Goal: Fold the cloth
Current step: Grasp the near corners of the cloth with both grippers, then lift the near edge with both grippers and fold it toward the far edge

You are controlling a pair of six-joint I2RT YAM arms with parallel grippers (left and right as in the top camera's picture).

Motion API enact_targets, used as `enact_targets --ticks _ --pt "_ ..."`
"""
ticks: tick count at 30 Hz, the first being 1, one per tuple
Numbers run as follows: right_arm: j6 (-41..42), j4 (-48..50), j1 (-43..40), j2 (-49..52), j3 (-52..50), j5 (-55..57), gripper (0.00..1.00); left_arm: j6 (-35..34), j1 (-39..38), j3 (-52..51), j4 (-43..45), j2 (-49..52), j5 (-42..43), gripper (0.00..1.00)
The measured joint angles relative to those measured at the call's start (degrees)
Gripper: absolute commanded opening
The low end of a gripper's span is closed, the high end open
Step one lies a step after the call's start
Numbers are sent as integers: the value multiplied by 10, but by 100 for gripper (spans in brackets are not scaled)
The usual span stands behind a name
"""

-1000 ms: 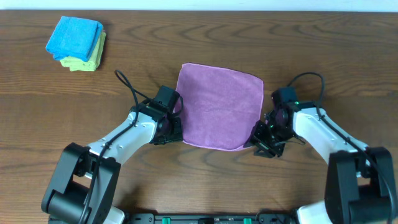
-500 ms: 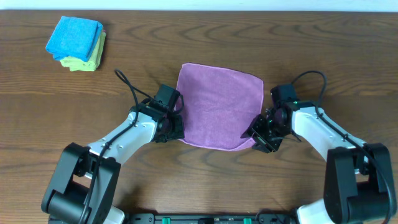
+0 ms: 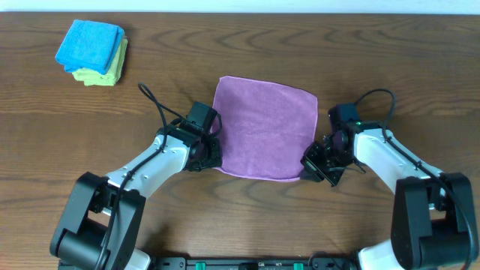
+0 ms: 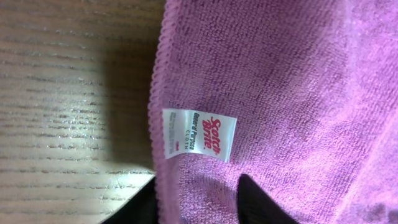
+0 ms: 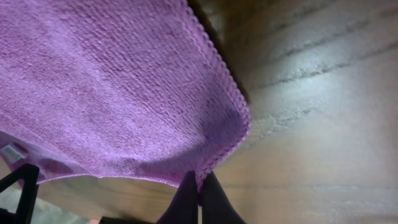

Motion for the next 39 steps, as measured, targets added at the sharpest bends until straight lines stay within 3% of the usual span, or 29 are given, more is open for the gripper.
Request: enact_targets --ticks 9,23,28,34,39 --pt "-5 -7 0 0 0 2 1 -1 0 0 -4 0 0 6" --pt "-53 -40 -10 0 0 9 2 -2 0 0 -90 -3 24 5" --pt "-71 -57 -17 -9 0 32 1 -5 0 0 -120 -60 37 6" --pt "-75 -28 -17 -35 0 45 2 -28 0 0 -108 -105 40 6" --pt "-76 90 -17 -36 -2 38 2 -37 0 -1 -8 -105 22 6"
